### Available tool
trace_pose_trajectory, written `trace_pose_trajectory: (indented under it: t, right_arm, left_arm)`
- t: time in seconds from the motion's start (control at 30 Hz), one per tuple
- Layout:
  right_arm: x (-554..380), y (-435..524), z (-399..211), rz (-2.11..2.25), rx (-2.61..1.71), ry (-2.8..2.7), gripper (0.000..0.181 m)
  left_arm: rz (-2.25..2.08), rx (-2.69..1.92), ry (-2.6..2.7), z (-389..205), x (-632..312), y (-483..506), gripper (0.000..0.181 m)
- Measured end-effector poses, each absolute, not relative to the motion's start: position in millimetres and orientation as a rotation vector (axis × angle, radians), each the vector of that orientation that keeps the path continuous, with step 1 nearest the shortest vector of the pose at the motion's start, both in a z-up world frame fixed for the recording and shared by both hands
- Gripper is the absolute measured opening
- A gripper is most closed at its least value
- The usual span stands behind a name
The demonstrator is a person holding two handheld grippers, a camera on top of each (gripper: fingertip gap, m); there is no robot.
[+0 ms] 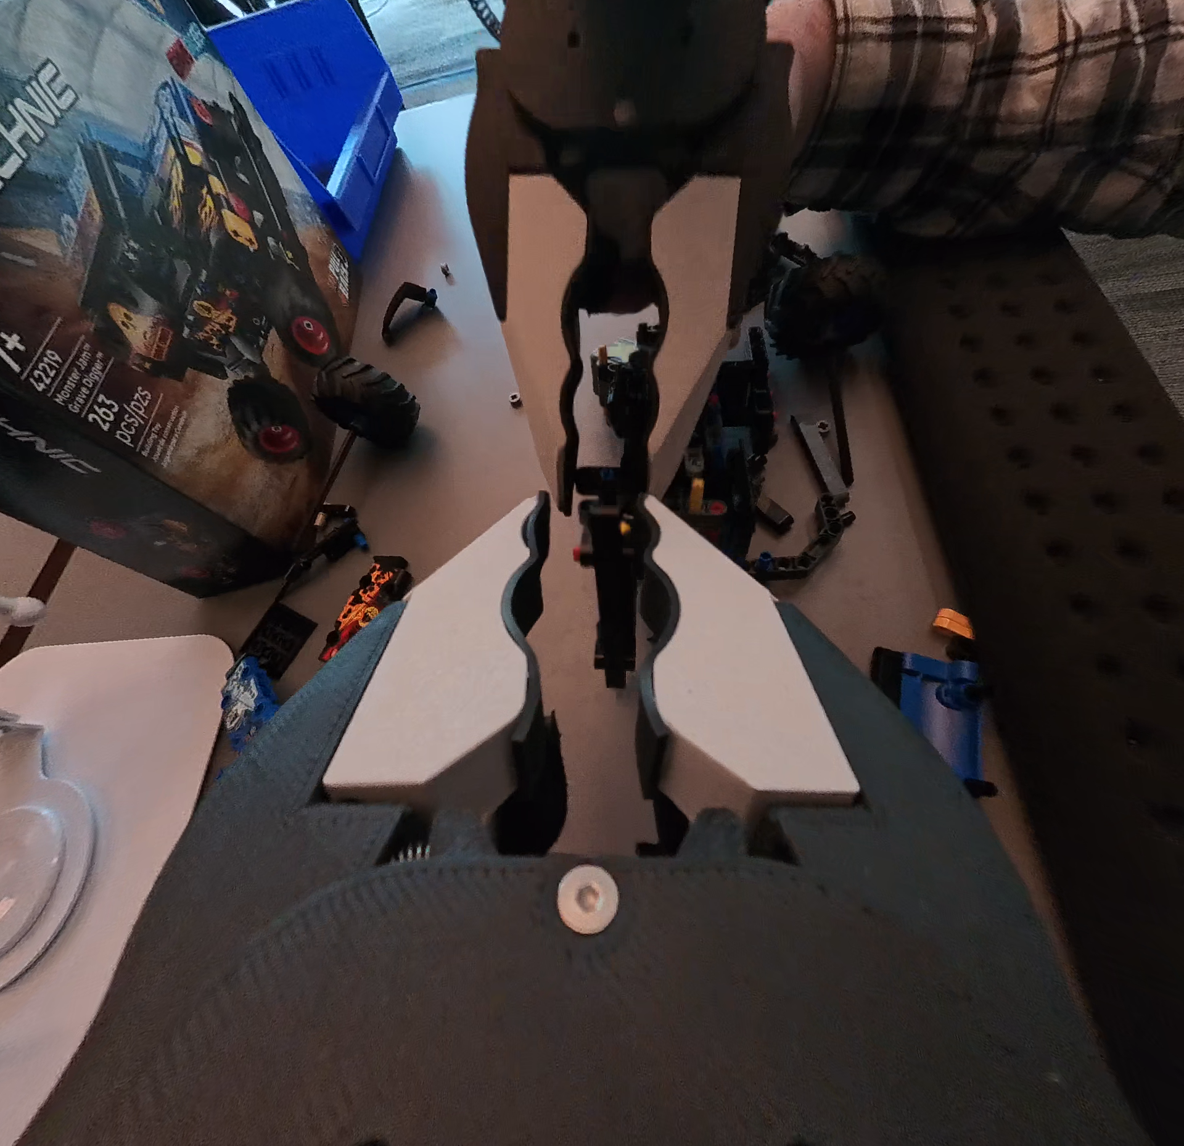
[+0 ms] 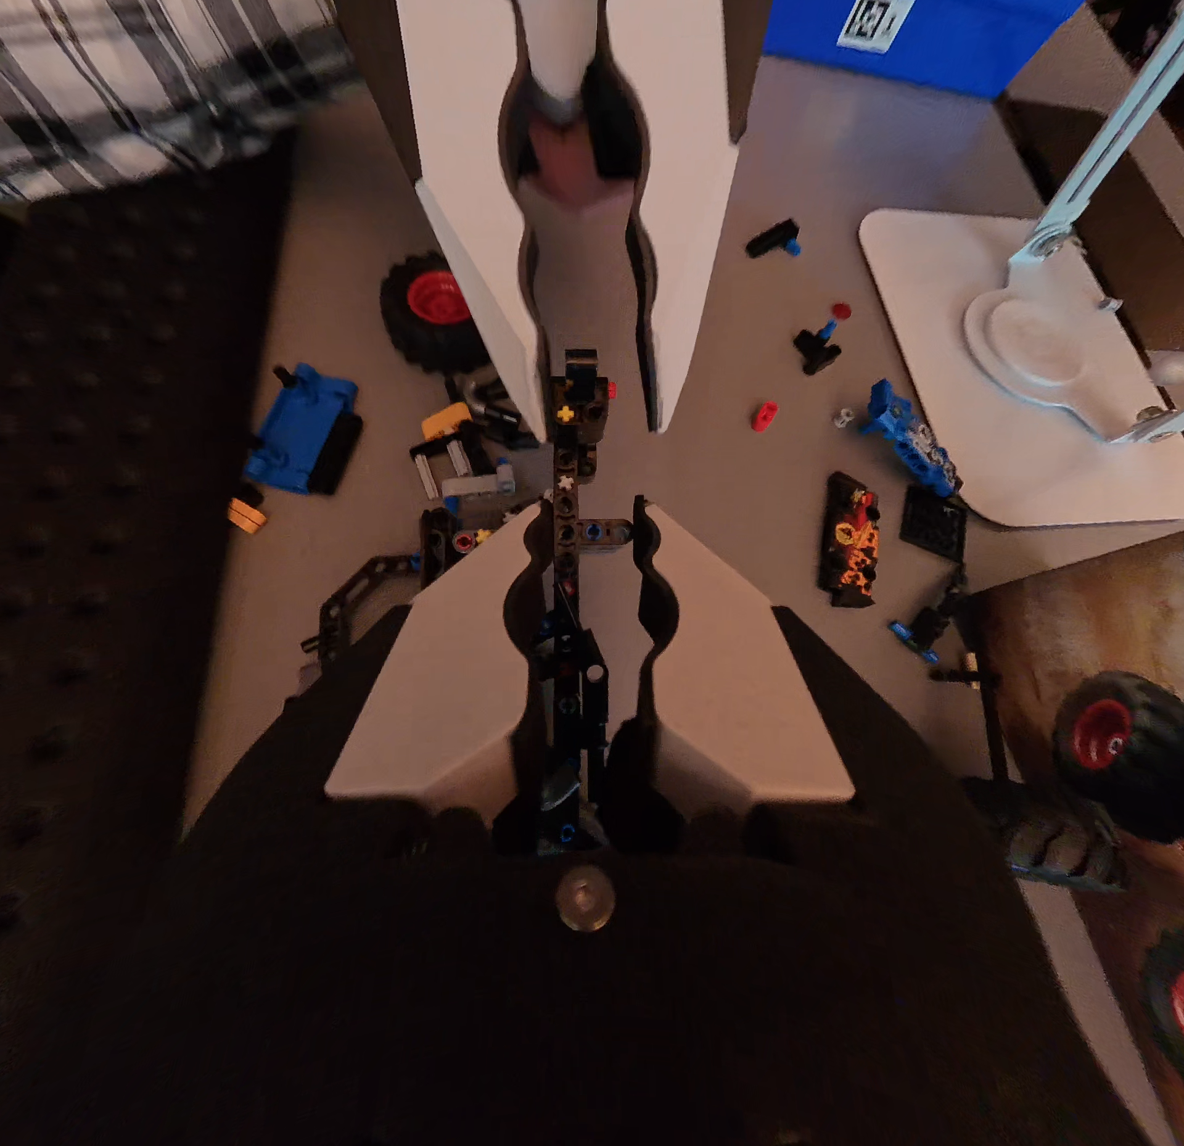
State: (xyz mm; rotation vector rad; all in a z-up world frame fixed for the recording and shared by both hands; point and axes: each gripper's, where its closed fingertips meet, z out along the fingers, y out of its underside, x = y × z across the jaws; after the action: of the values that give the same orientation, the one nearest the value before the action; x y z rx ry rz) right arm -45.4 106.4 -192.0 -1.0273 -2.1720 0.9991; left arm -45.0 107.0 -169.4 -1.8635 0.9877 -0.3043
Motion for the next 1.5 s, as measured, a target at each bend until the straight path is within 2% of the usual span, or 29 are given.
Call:
trace_pose_trajectory:
  t: [0.17,0.37,0.77,1.4,1.5]
  right_arm:
    - [-47,103,-199,0.973,-1.025,-2.195,0.023]
    - [-47,103,-201,0.969,-1.023,-2.201,0.023]
    - [-54,105,-206,0.939,-1.062,-2.162,0.029]
    - [-55,112,-198,1.004,-1.101,-2.097,0.024]
    - [-55,114,-195,1.023,-1.112,-2.08,0.023]
  left_arm:
    - [-0.307,-1.894,1.017,-178,-44,99,0.012]
    - [-0.264,-1.901,0.992,-180,-51,91,0.02]
    - [-0.29,-1.901,0.874,-180,-56,101,0.016]
    - [-0.266,-1.886,0.816,-180,-62,108,0.018]
    - [-0.272,-1.893,0.823,-181,-60,107,0.028]
